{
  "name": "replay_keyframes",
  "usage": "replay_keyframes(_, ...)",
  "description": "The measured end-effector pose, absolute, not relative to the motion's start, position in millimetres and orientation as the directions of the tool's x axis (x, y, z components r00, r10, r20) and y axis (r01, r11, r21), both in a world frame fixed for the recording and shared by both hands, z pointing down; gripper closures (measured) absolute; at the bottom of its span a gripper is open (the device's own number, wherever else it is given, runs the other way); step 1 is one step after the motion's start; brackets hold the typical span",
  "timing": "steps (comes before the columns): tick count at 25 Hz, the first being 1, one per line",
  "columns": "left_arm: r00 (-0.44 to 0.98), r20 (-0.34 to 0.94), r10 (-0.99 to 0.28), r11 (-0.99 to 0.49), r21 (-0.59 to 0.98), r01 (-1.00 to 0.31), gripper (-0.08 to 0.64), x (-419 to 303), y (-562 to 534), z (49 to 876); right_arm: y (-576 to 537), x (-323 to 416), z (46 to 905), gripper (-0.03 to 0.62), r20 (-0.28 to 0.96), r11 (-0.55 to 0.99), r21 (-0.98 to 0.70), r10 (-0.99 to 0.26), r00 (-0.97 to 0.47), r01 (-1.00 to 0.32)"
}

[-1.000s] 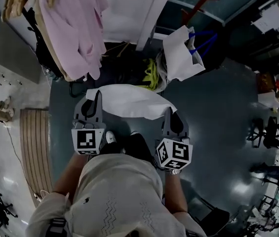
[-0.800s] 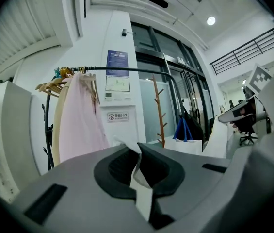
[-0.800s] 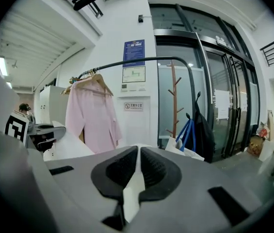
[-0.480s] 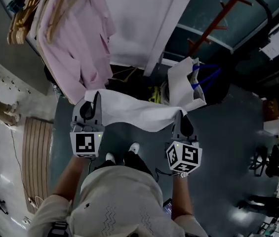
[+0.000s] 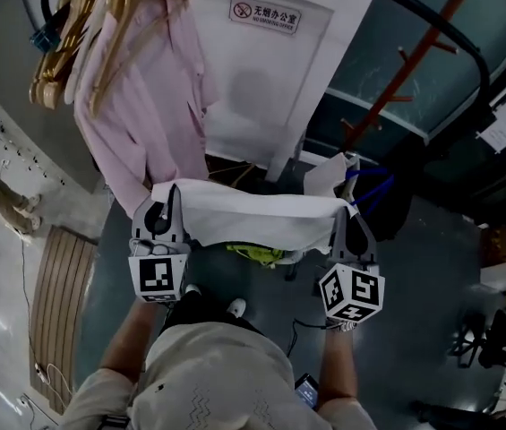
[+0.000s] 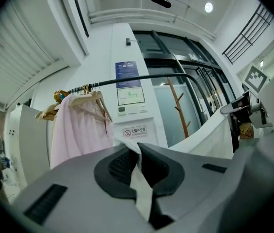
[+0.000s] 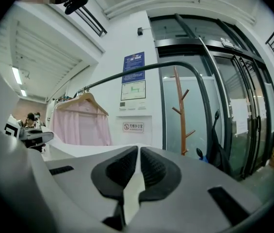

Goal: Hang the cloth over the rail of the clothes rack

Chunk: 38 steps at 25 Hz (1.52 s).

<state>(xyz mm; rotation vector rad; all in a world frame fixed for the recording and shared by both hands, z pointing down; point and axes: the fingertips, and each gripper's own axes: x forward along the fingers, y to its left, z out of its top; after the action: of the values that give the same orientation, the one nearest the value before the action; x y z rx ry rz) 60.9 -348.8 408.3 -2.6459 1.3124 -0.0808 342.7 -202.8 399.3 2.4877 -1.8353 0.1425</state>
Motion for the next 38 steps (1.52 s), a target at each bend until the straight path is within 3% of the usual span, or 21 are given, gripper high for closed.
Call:
replay_keyframes(8, 0.604, -0.275, -0.748, -0.591, -0.138, -0.795, 0.545, 61, -407, 305, -257, 339, 301, 0.569, -0.018, -0.227, -0.043, -0.974, 0.228, -0.973)
replay_keyframes(14, 0.612, -0.396, -0.684, -0.541, -0.287, -0.790, 0.545, 68, -449, 200, -288, 334, 195, 0.569, -0.147, -0.247, 0.171, -0.964, 0.223, -0.954)
replay_keyframes(17, 0.639, -0.434, -0.635, -0.550, -0.327, -0.768, 0.545, 71, -458, 151, -294, 332, 147, 0.569, -0.219, -0.291, 0.272, -0.947, 0.236, -0.917)
replay_keyframes(22, 0.663, -0.500, -0.557, -0.523, -0.409, -0.748, 0.545, 73, -479, 75, -303, 327, 71, 0.569, -0.332, -0.312, 0.298, -0.920, 0.209, -0.902)
replay_keyframes(27, 0.719, -0.496, -0.486, -0.533, -0.484, -0.694, 0.545, 81, -515, 28, -331, 329, 23, 0.569, -0.353, -0.302, 0.308, -0.917, 0.186, -0.902)
replay_keyframes(31, 0.691, -0.538, -0.482, -0.396, -0.570, -0.720, 0.545, 101, -526, -12, -350, 346, -17, 0.569, -0.379, -0.359, 0.385, -0.902, 0.209, -0.851)
replay_keyframes(38, 0.658, -0.599, -0.457, -0.319, -0.580, -0.750, 0.544, 138, -550, -90, -369, 379, -98, 0.569, -0.513, -0.428, 0.387, -0.836, 0.195, -0.817)
